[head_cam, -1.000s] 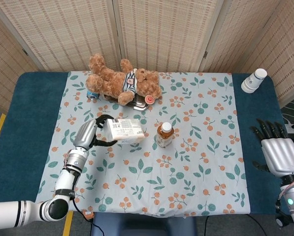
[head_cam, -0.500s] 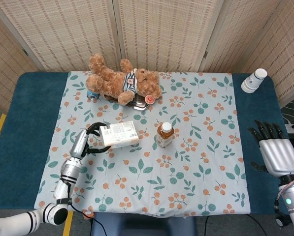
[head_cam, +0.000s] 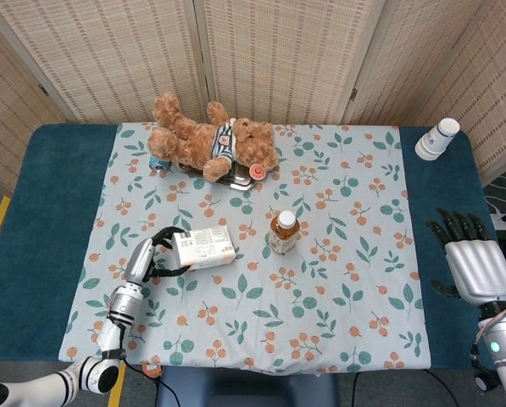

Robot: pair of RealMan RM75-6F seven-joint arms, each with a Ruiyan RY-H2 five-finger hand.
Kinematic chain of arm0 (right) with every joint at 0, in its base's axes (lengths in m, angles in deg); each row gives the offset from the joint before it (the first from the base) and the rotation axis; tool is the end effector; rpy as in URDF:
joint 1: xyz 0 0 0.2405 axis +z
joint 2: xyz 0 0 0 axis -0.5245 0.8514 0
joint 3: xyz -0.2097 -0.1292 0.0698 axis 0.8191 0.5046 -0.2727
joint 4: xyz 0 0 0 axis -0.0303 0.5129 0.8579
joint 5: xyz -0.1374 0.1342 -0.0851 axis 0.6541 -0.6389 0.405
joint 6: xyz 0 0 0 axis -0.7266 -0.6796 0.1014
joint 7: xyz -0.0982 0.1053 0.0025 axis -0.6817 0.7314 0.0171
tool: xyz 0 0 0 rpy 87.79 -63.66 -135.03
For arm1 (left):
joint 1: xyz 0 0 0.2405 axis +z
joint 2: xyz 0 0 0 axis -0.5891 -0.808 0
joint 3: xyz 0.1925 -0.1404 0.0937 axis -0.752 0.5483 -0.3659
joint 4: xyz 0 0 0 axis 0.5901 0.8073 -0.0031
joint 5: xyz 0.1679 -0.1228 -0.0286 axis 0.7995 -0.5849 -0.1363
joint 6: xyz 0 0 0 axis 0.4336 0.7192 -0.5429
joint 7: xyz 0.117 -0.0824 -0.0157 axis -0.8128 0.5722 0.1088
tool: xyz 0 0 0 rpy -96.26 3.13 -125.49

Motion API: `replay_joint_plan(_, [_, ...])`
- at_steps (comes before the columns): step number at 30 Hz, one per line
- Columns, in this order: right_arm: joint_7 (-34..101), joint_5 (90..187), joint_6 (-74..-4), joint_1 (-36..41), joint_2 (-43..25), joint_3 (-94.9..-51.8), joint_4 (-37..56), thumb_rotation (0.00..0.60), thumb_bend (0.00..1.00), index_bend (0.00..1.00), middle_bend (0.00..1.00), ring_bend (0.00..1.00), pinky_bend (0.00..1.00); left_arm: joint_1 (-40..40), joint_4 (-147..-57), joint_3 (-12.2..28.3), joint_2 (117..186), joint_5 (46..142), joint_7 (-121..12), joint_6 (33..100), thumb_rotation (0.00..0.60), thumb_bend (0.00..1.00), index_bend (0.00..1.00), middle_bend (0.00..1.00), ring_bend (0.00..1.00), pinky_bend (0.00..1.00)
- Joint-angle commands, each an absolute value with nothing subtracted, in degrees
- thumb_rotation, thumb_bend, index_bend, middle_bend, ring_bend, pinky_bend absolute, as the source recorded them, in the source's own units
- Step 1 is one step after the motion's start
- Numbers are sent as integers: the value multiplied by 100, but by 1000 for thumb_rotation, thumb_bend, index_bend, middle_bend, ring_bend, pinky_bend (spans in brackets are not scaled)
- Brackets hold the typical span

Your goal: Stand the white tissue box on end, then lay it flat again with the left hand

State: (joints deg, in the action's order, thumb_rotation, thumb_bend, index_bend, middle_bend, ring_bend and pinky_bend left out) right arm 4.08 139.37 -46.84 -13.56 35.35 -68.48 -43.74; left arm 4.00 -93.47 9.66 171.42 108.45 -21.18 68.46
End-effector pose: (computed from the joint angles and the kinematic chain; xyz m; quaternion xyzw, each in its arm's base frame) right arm -0.2115 -0.2207 0.2140 0.6617 -0.3724 0.2439 0.6033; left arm -0.2069 0.3241 -0.0450 -0.4873 -0.5954 -0.5639 0.3000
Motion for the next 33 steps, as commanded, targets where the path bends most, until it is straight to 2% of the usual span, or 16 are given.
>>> replay_joint_plan(1, [396, 13929, -4684, -1348, 3528, -6847, -4373, 600, 122, 142, 2, 0, 0, 430, -9188, 922, 17210, 10904, -2045, 6774, 600, 191, 412, 569, 328, 394])
replay_joint_plan(14, [356, 13937, -4699, -1337, 3514, -6811, -4398, 600, 122, 143, 2, 0, 0, 513, -8986, 956, 17257, 10902, -2041, 6600, 600, 188, 404, 559, 322, 399])
replay_joint_plan(17, [363, 13949, -4707, -1340, 3522, -6807, -4407, 600, 122, 143, 2, 0, 0, 517, -9046, 958, 17204, 10857, -2077, 6467, 600, 170, 290, 514, 294, 382])
replay_joint_plan(21, [390, 13963, -4710, -1342, 3537, -6806, -4412, 600, 122, 140, 2, 0, 0, 517, -9143, 985, 17109, 10750, -2123, 6255, 600, 127, 47, 434, 231, 253])
replay_joint_plan(25, [420, 13986, -4726, -1346, 3542, -6812, -4404, 600, 121, 139, 2, 0, 0, 514, -9200, 989, 17032, 10713, -2169, 6114, 600, 117, 0, 385, 190, 220])
replay_joint_plan(28, [426, 13995, -4719, -1344, 3539, -6808, -4397, 600, 122, 139, 2, 0, 0, 488, -9300, 980, 16935, 10726, -2089, 5959, 600, 111, 0, 268, 91, 160])
replay_joint_plan(30, [432, 14007, -4720, -1343, 3536, -6807, -4391, 600, 122, 140, 2, 0, 0, 453, -9403, 973, 16833, 10752, -2016, 5830, 600, 105, 0, 142, 13, 104])
replay_joint_plan(33, [465, 14040, -4741, -1350, 3535, -6815, -4379, 600, 122, 142, 2, 0, 0, 417, -9555, 972, 16694, 10821, -2013, 5771, 600, 97, 0, 38, 0, 71])
